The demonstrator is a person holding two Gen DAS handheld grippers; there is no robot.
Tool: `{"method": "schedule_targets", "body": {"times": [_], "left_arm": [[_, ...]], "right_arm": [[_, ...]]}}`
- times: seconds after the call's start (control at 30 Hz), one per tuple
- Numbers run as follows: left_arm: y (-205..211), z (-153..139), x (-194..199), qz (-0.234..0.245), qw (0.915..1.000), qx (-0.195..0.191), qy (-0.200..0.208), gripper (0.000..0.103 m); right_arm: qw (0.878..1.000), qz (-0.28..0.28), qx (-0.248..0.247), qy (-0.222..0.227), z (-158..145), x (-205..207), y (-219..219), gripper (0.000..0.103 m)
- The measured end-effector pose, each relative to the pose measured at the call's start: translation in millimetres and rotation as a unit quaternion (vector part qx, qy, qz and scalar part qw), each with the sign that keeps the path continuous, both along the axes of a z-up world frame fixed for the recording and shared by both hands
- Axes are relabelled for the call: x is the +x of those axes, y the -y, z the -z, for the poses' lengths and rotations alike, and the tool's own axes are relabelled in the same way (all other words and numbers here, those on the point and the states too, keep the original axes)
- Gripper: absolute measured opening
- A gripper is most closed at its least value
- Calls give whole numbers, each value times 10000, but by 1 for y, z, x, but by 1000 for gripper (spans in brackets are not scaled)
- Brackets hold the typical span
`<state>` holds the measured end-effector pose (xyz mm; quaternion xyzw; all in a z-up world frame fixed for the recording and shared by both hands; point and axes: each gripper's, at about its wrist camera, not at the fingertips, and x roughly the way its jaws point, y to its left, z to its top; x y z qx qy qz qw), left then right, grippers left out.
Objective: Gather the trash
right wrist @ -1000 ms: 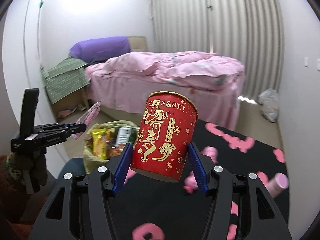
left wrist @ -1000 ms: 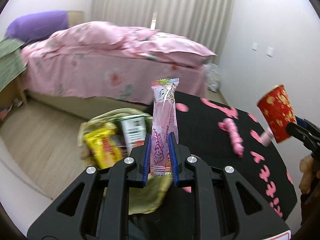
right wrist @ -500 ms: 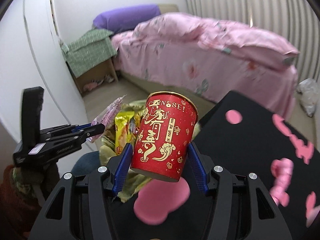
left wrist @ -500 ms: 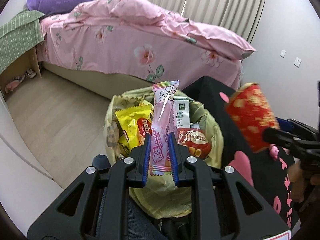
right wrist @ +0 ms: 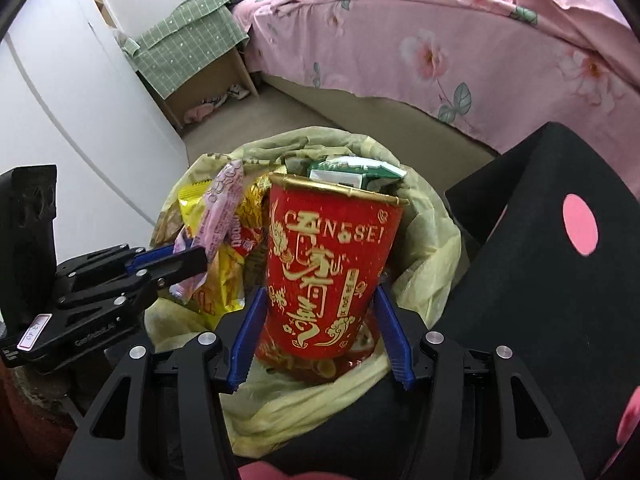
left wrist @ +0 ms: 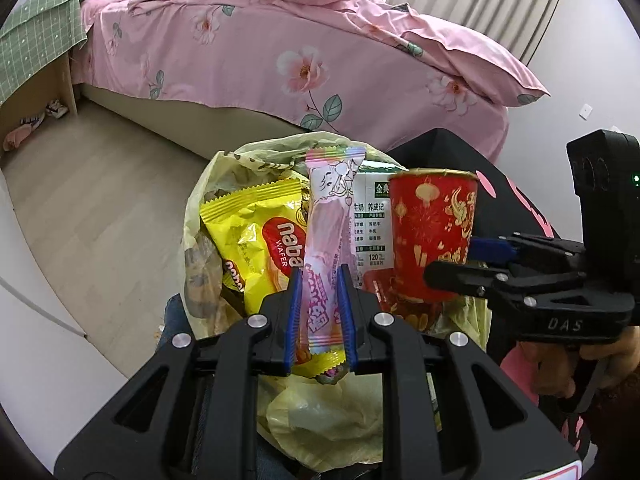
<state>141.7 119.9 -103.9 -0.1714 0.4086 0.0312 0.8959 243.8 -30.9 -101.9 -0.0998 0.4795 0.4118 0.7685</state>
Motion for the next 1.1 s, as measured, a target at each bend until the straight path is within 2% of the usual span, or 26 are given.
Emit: {"method": "schedule_targets", "body": {"times": [0.33, 0.53, 0.6, 0.63, 0.73, 0.87, 0.97, 1.1], "left_arm": [[-3, 1, 13, 138, 9990, -426, 4, 17], [-4, -10, 10, 171, 9983, -546, 97, 18], [-5, -14, 6, 157, 9979, -607, 133, 33], [-7, -18, 4, 110, 9978, -628, 186, 46], [-8, -33, -4, -61, 9985, -394, 379, 51], [-7, -53, -15, -142, 9978, -362, 535, 61], [4, -69, -27, -108, 9977, -145, 657, 68], [29, -84, -47, 131, 9971, 74, 744, 75]], "right_arm": [[9990, 37, 314, -306, -5, -2, 13, 51], [9994, 60, 327, -55, -10, -16, 17, 52], [9991, 121, 395, -97, -9, -18, 18, 52], [9989, 153, 431, -132, -9, -19, 19, 53], [9987, 274, 425, -77, -12, -25, 25, 54], [9972, 533, 522, 66, -25, -36, 39, 56], [9948, 771, 593, 293, -40, -50, 55, 56], [9888, 1158, 482, 808, -66, -78, 83, 56]]}}
